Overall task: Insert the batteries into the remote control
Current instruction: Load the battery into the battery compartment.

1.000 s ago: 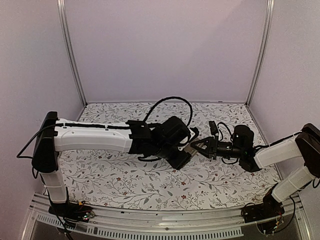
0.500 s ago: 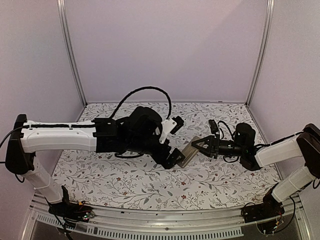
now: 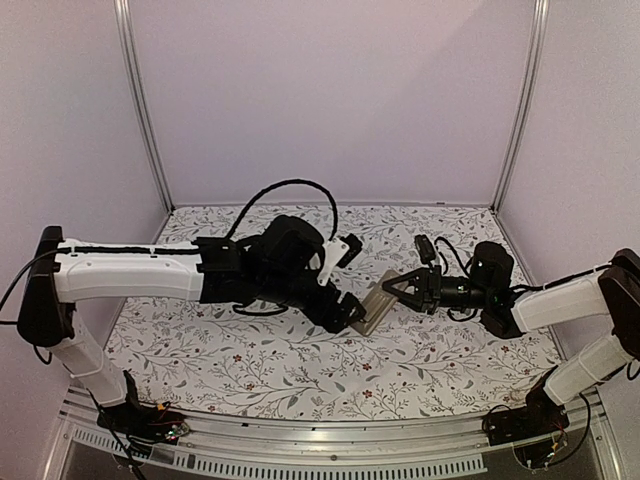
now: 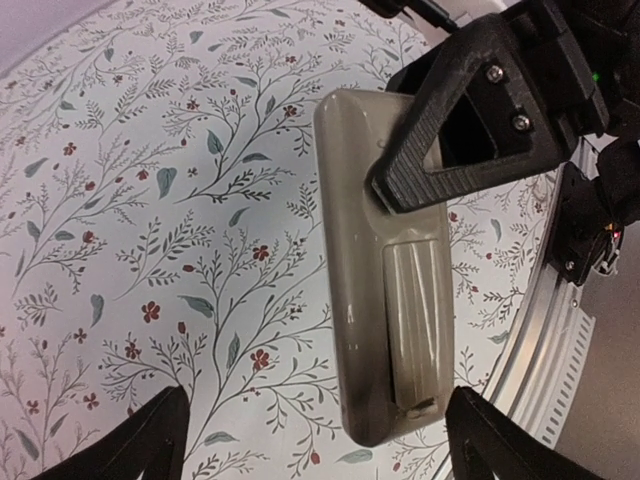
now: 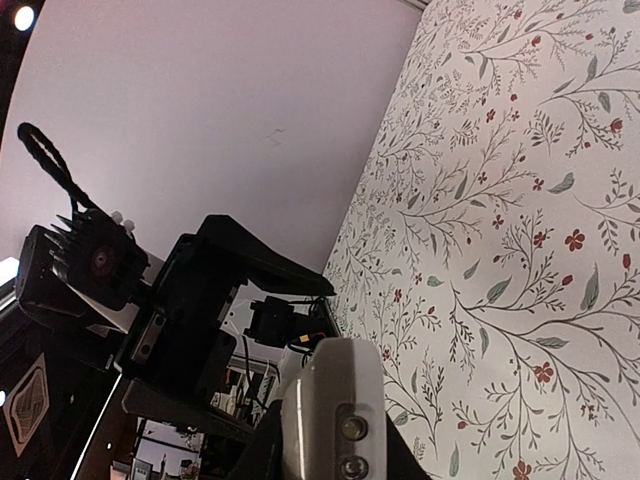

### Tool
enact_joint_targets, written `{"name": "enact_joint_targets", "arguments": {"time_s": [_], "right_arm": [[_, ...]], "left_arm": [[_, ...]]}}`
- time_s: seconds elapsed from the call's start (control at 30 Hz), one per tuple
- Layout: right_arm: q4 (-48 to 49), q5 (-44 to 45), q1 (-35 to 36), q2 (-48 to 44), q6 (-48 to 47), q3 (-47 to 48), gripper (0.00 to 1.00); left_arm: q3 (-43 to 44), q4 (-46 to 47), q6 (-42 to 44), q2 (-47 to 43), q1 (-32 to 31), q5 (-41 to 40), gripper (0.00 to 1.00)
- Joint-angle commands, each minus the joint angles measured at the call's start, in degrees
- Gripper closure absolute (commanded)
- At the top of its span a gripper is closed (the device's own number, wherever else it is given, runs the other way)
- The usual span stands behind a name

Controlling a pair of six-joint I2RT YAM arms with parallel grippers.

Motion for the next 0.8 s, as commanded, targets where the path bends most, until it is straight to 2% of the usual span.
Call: {"name": "enact_joint_targets", "arguments": {"time_s": [0.0, 0.37, 0.77], "right_arm": [[1.6, -1.3, -0.1, -1.0, 0.5, 1.3, 1.0], [2.0, -1.4, 0.3, -0.7, 0.6, 1.8, 1.0], [9.6, -3.2, 0.3, -1.2, 4.9, 1.5, 1.0]], "left_arm": [[1.7, 0.8, -0.7, 1.3, 0.5, 0.6, 0.1], [2.9, -1.0, -0.3, 4.0, 0.4, 0.5, 0.12], [2.5, -4.4, -0.1, 7.5, 0.4, -3.3, 0.25]]}}
